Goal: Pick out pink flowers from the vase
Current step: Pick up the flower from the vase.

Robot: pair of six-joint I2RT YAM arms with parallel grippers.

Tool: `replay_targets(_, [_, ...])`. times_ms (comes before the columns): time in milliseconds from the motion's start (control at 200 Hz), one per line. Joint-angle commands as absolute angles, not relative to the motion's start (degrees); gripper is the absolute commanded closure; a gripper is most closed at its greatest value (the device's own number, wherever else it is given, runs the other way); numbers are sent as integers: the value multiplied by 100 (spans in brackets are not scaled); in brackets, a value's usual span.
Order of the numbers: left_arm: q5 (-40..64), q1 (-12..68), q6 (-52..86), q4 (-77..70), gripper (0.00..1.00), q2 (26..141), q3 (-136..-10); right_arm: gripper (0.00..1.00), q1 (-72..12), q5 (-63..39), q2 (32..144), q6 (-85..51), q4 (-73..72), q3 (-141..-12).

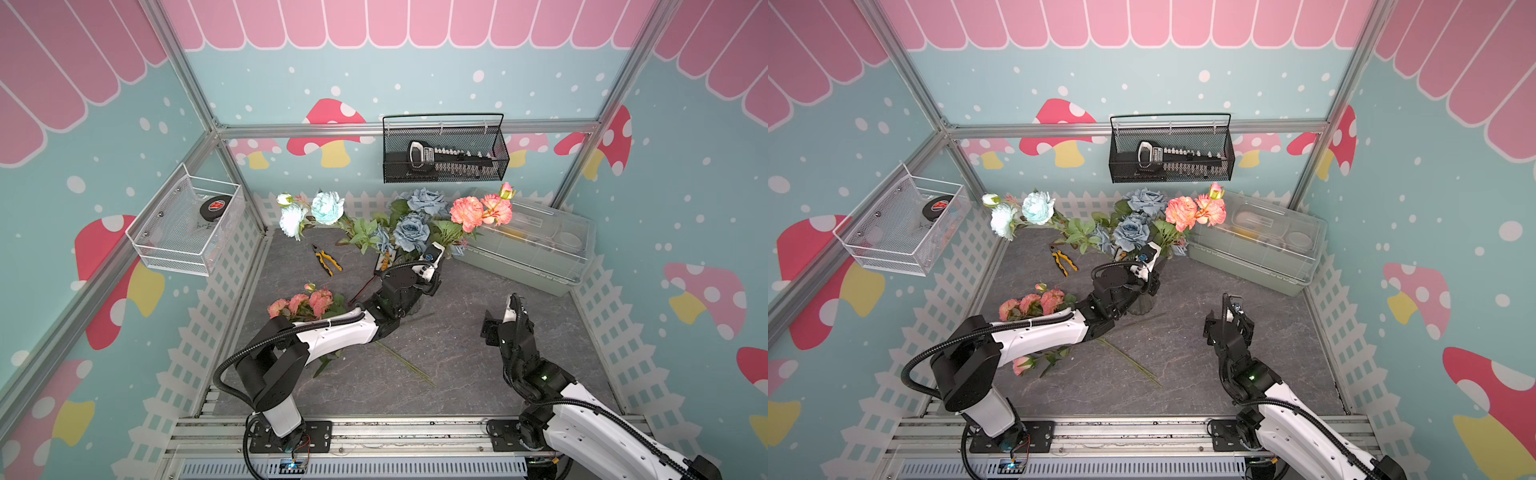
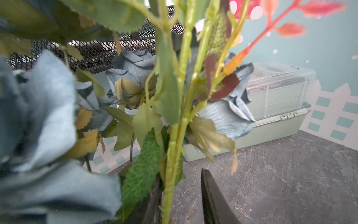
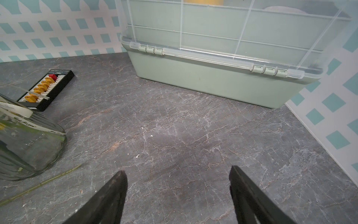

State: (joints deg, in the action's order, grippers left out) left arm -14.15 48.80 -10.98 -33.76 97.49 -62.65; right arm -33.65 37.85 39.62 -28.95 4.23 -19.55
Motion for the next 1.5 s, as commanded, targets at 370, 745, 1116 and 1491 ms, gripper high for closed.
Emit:
replay_targets(370, [-1354, 4843, -1223, -3446, 93, 9134, -6235, 19, -3328, 3764, 3911, -2901, 354, -1877])
replay_targets(745, [-1106, 4843, -1221, -3135, 100, 8754, -6501, 19, -3330, 3726, 3833, -2892, 358, -1863])
replay_targets(1116, [-610, 4843, -858, -2821, 100, 8163, -6829, 19, -3325, 3609, 3886, -2874, 287, -1854])
replay_targets(1491, [-99, 4843, -316, -2824, 100, 7415, -6980, 14, -3331, 3406, 3967, -2858, 193, -1843])
